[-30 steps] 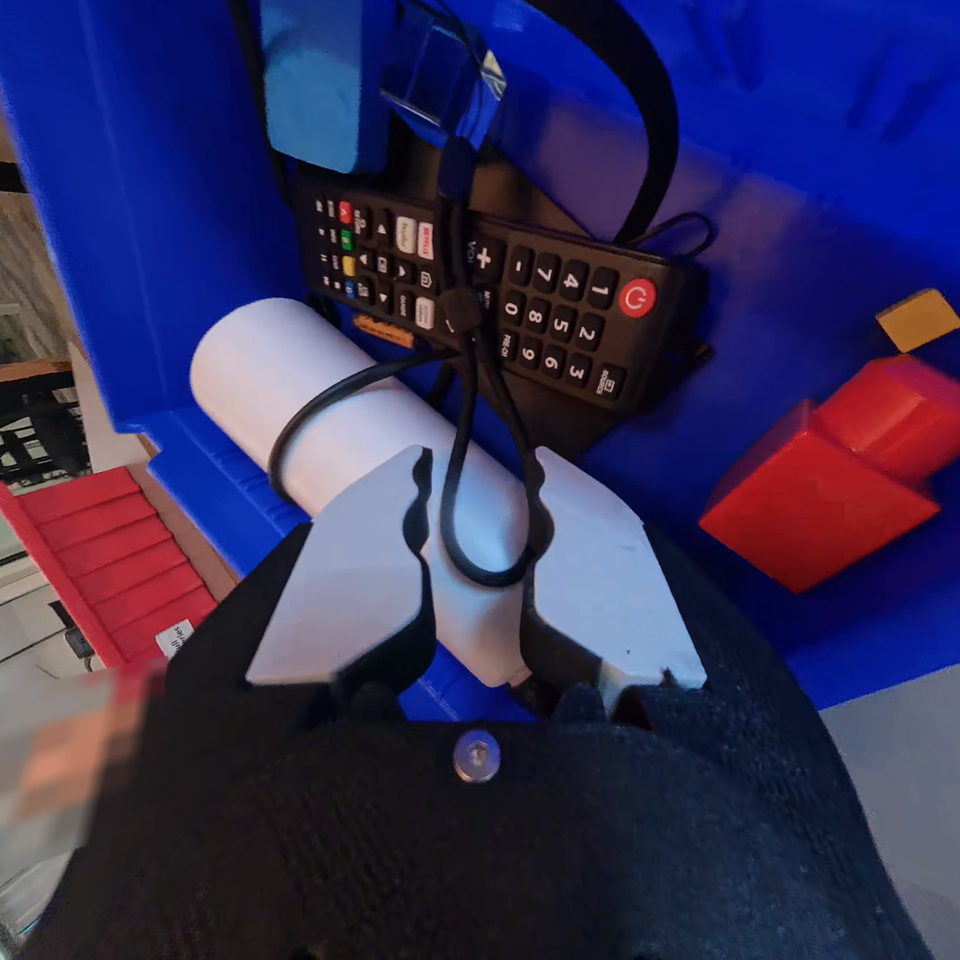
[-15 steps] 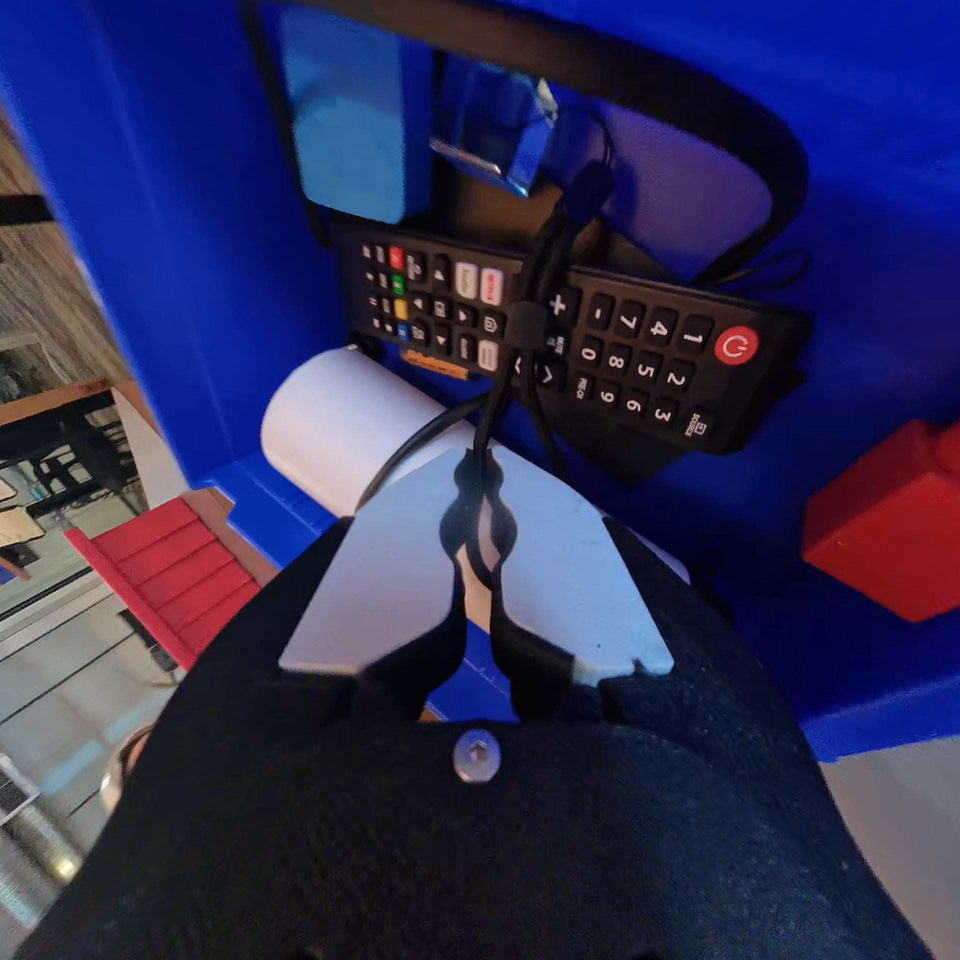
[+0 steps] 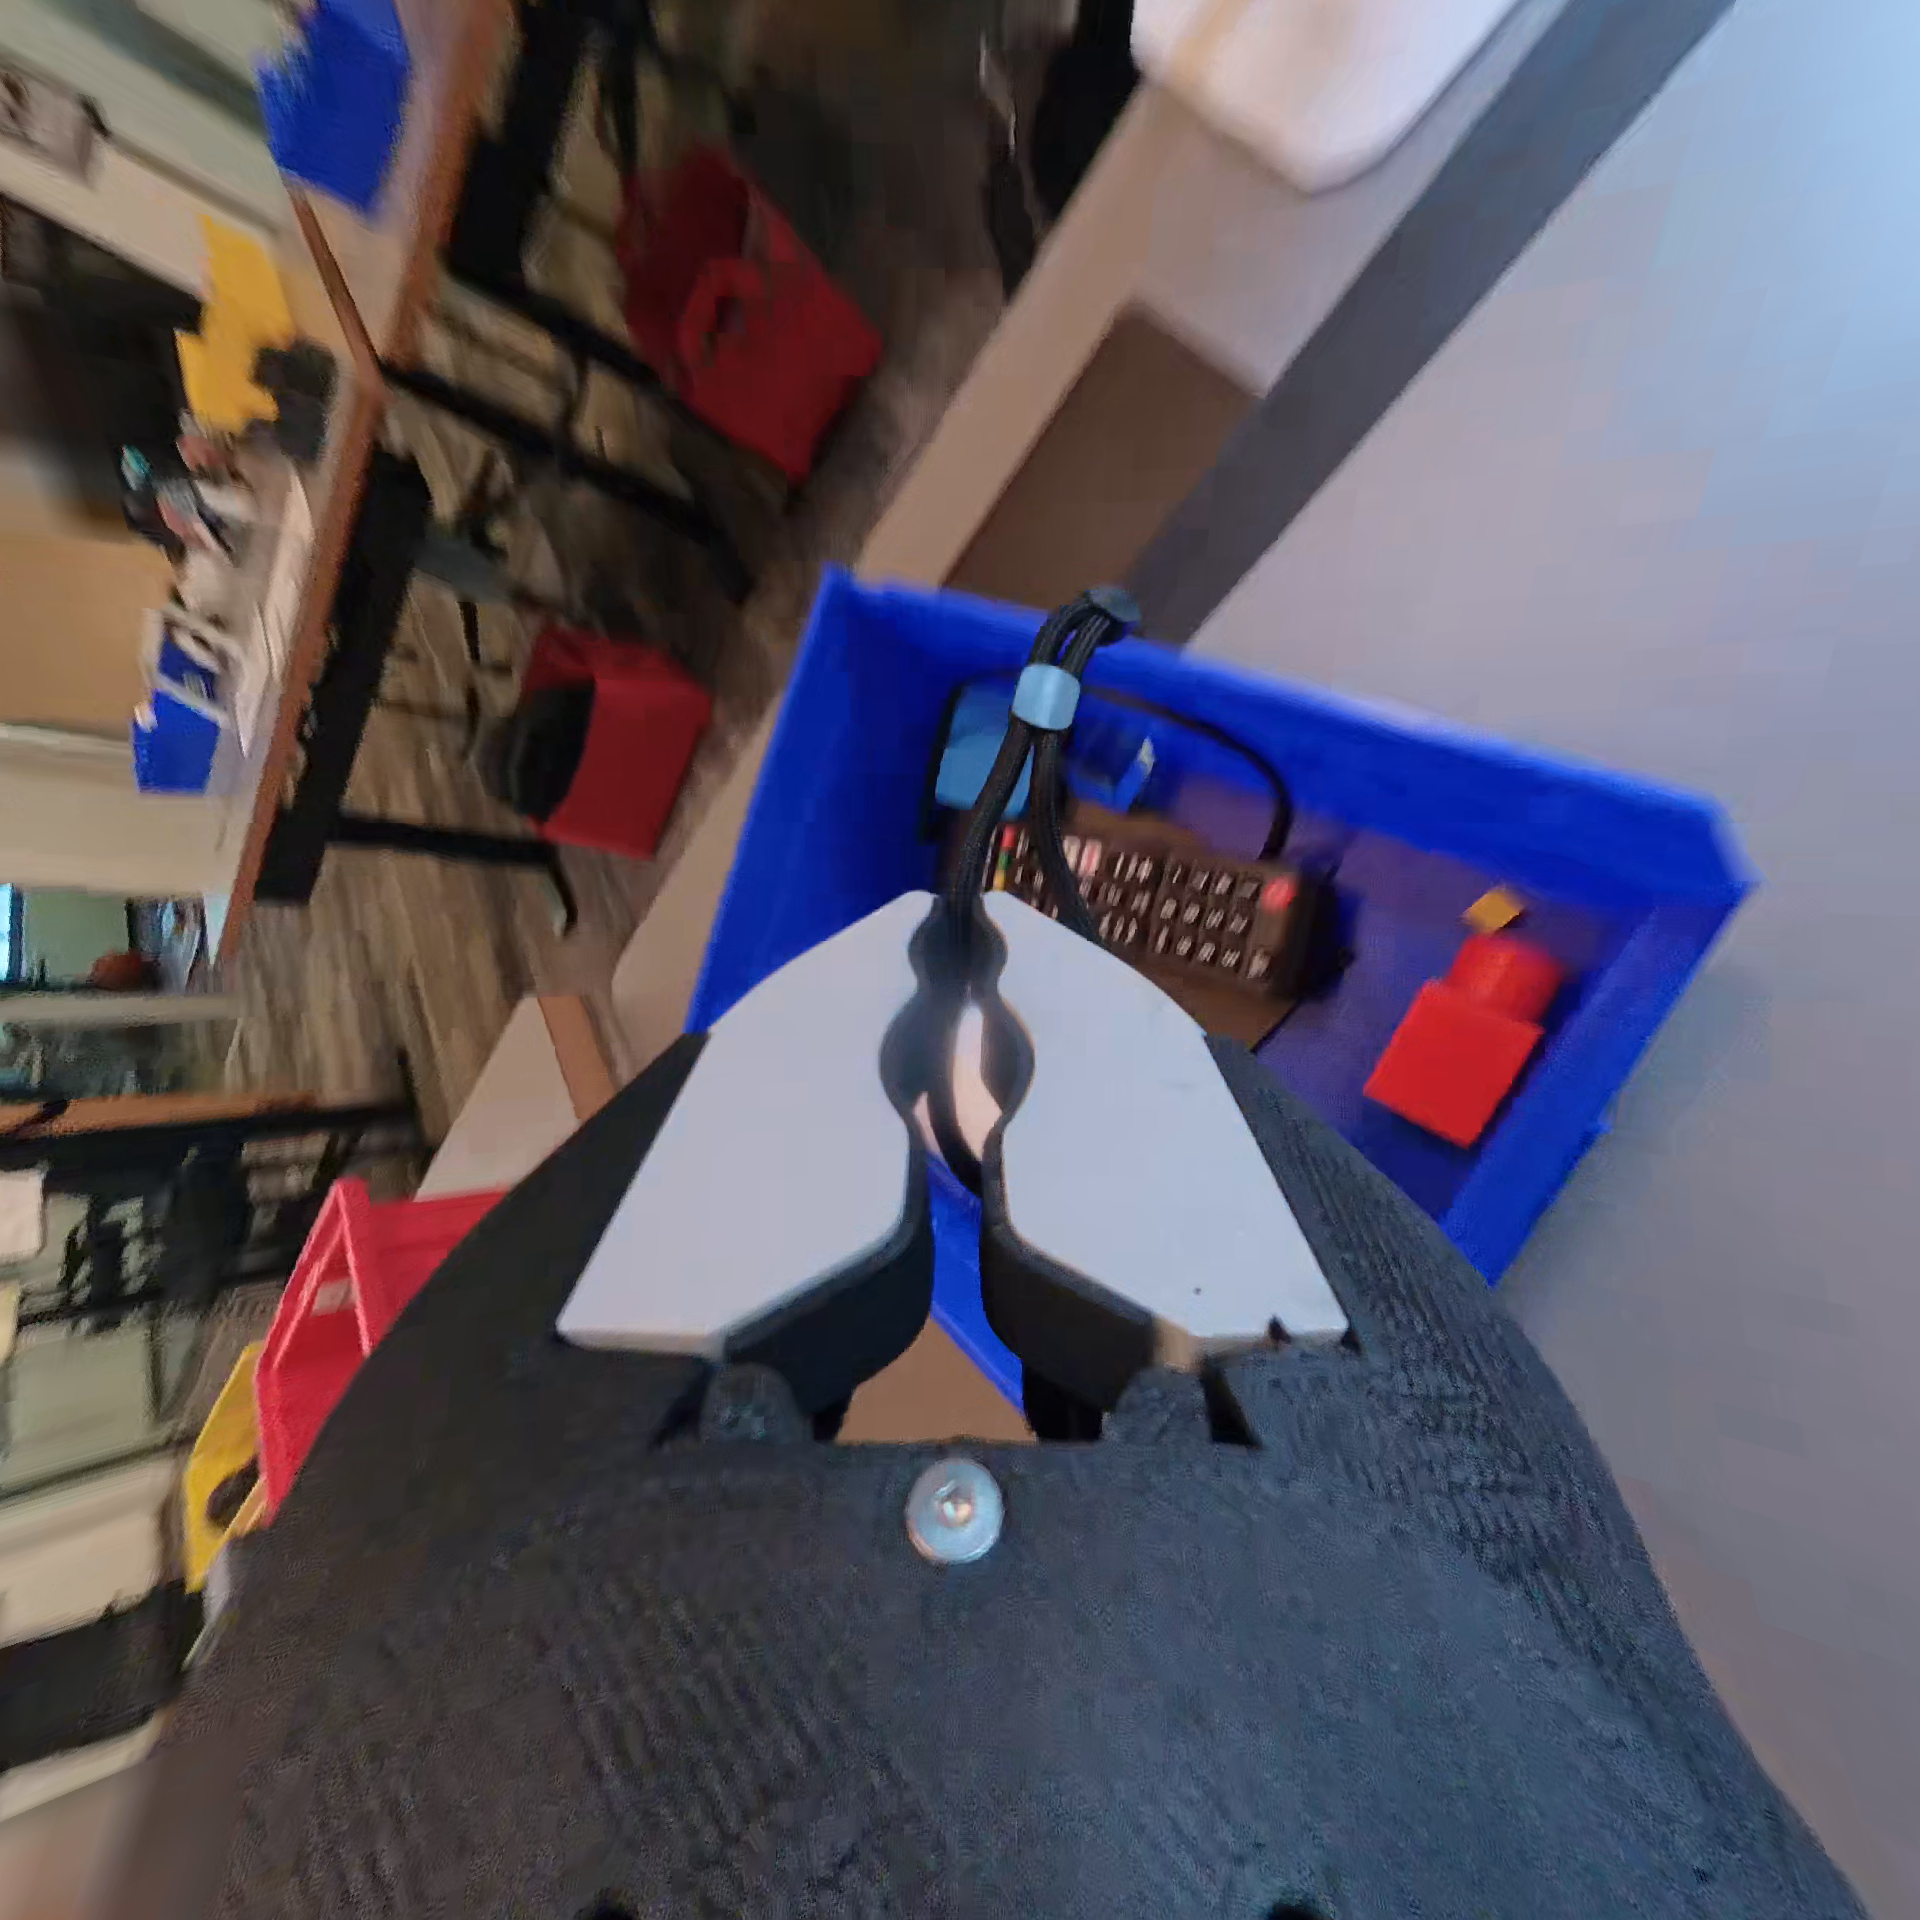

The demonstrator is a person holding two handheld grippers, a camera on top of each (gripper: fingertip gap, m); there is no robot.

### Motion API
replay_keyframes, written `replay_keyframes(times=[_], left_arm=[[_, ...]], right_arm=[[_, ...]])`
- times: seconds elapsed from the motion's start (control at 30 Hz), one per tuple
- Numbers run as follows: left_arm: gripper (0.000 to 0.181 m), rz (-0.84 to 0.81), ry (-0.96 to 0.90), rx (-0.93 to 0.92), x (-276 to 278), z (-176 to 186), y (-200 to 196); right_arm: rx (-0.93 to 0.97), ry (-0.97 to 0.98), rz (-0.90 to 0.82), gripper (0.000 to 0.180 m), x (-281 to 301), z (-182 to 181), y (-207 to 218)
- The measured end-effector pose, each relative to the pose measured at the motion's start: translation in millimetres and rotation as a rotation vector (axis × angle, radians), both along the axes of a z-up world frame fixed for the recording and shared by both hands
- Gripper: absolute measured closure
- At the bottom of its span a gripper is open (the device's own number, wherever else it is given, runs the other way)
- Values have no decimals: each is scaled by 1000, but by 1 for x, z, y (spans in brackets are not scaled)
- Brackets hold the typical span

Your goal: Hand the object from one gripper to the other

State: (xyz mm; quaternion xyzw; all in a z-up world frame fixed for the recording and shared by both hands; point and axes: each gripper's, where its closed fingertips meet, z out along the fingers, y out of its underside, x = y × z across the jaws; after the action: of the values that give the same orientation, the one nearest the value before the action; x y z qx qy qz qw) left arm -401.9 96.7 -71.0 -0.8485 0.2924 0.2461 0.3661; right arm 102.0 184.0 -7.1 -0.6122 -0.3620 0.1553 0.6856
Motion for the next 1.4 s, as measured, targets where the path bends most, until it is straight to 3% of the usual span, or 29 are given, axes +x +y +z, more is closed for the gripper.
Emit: replay_keyframes(times=[0.03,0.27,0.37,0.5,0.63,0.77,0.93,1.1,1.27,1.4], left_arm=[[177,-44,-41,52,15,13,-3],[177,-434,-431,352,151,83,-35],[177,-571,-537,393,198,90,-48],[178,-675,-569,349,237,73,-53],[177,-723,-563,292,253,54,-55],[177,-767,-568,262,263,47,-58],[177,-774,-540,240,269,37,-56],[176,-782,-619,198,270,28,-51],[153,-831,-759,194,277,39,-59],[145,-906,-674,133,303,24,-72]], right_arm=[[8,12,23,167,-3,3,-4],[26,102,265,162,-47,21,-49],[45,114,393,158,-74,27,-77],[71,65,521,152,-112,21,-112],[17,27,621,144,-149,0,-133],[-26,-10,613,142,-169,-24,-133],[-49,-26,618,168,-173,-32,-133],[-30,-106,600,168,-164,-38,-126],[-15,-186,548,168,-152,-44,-114],[-16,-258,556,168,-157,-55,-118]])
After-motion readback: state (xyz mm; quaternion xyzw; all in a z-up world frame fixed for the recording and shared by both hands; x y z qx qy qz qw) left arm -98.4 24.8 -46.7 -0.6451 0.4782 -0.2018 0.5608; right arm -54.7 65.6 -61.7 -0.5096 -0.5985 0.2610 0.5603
